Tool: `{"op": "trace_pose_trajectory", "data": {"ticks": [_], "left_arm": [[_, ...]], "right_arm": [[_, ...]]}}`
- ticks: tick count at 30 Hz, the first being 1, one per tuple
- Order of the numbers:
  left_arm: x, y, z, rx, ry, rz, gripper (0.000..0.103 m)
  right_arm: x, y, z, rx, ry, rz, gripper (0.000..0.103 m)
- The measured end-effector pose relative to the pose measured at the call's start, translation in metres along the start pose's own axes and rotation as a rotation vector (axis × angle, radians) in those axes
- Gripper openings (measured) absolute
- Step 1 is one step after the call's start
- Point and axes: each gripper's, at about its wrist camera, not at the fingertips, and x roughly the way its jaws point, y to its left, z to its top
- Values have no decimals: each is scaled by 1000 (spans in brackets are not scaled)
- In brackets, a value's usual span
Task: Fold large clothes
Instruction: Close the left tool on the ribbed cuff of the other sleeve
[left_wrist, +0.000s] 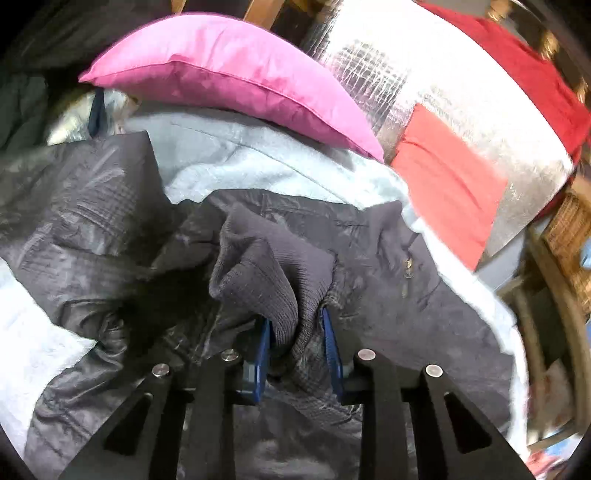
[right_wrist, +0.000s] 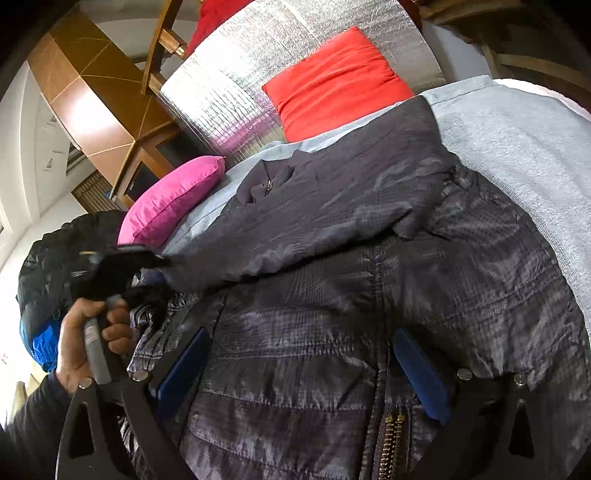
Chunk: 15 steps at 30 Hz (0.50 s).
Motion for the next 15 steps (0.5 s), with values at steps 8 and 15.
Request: {"op": "trace_pose_trajectory", "data": {"ticks": [8, 15], "left_arm": [[40, -1, -45, 134, -35, 65, 38], [33, 21, -48, 64, -52, -29, 39]], "right_arm": [[-15, -12, 11, 116, 5, 54, 101], [-41, -51, 94, 214, -98, -54, 101]]}}
